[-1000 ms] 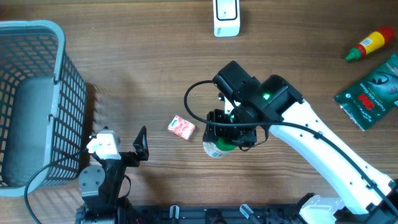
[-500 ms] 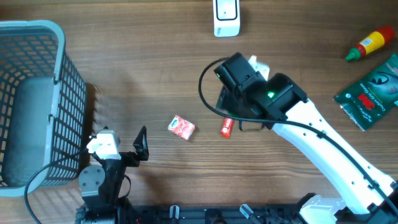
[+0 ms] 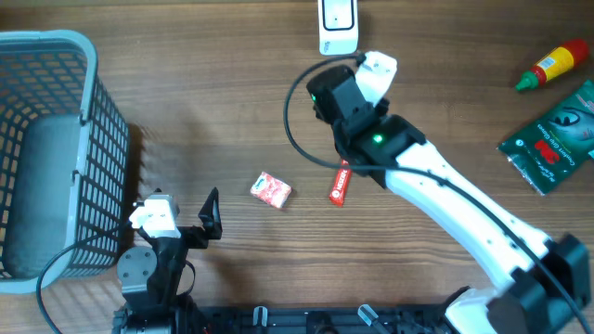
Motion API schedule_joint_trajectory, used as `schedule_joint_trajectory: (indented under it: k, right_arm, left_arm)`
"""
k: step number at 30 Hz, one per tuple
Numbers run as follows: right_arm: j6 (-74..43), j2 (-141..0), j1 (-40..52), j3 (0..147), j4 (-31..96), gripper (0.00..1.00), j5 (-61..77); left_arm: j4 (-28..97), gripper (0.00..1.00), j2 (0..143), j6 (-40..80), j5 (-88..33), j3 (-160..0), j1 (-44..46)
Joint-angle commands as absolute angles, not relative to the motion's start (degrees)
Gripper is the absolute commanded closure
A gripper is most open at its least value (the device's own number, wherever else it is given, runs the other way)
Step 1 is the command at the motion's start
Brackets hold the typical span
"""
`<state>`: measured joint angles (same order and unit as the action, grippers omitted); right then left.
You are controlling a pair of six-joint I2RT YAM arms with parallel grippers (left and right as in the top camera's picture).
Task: Scan the item barcode
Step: 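Carry the jar up to the white scanner with the right gripper, then move the jar to the right table edge and release it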
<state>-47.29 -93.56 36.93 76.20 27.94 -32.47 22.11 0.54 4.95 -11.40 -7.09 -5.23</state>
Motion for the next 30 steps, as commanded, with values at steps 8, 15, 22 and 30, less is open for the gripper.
schedule_joint_trajectory:
  k: [8, 15, 22, 30]
  right_arm:
    - [-26.5, -106.5, 27.1, 76.3, 5.0, 0.66, -29.3]
    - [-17.9, -112.2, 26.0, 78.6, -9.1, 0.55, -27.5]
    - [-9.7, -122.1, 25.8, 90.0, -13.6, 0.53, -28.5]
    - [-3.0, -134.8, 25.8, 104.9, -15.5, 0.52, -32.6]
  left_arm:
    - [21.9, 0.0, 0.4, 3.8, -11.0, -6.6, -5.0]
    - [21.9, 0.0, 0.4, 3.8, -11.0, -6.6, -5.0]
    - [21.9, 0.0, 0.4, 3.8, -11.0, -6.6, -5.0]
    - [21.9, 0.0, 0.4, 3.8, -11.0, -6.6, -5.0]
